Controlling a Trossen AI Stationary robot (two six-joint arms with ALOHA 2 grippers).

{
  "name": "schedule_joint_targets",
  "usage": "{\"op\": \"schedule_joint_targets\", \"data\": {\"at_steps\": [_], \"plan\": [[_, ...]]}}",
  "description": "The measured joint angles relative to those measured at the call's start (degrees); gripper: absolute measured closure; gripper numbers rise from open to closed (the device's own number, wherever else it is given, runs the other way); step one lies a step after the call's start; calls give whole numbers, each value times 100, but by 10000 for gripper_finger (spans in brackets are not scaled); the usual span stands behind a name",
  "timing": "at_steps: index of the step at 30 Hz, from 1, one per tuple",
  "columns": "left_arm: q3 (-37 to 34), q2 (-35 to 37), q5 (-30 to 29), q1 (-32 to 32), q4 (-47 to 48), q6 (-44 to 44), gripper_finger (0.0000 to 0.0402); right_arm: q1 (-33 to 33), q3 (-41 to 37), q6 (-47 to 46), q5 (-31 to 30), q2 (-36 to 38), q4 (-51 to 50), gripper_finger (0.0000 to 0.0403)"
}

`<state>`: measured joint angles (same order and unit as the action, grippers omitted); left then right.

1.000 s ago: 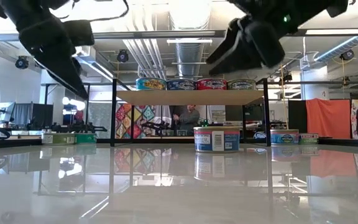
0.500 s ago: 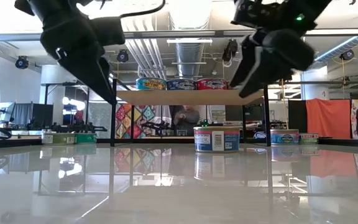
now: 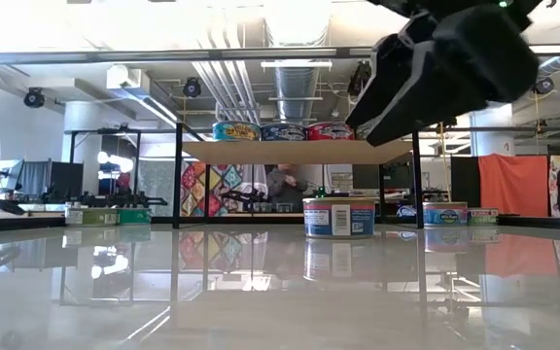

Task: Stack canned seafood by type on shelf
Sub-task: Put the bottom right yellow-blue tuna can on the shelf

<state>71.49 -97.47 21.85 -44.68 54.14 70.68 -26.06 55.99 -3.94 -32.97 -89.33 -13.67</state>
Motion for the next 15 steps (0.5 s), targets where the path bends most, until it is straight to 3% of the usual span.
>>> {"op": "schedule_joint_targets", "data": {"at_steps": [5, 12, 15], "plan": [[44, -192, 449, -693, 123, 1355, 81, -473, 186, -317, -4, -230, -88, 3], [-64, -199, 1174, -1203, 102, 2519, 107, -1283, 675, -1904, -197, -174, -1628, 3], [-49, -199, 780, -1233, 257, 2655, 114, -1556, 858, -2875, -451, -161, -2520, 3]]}}
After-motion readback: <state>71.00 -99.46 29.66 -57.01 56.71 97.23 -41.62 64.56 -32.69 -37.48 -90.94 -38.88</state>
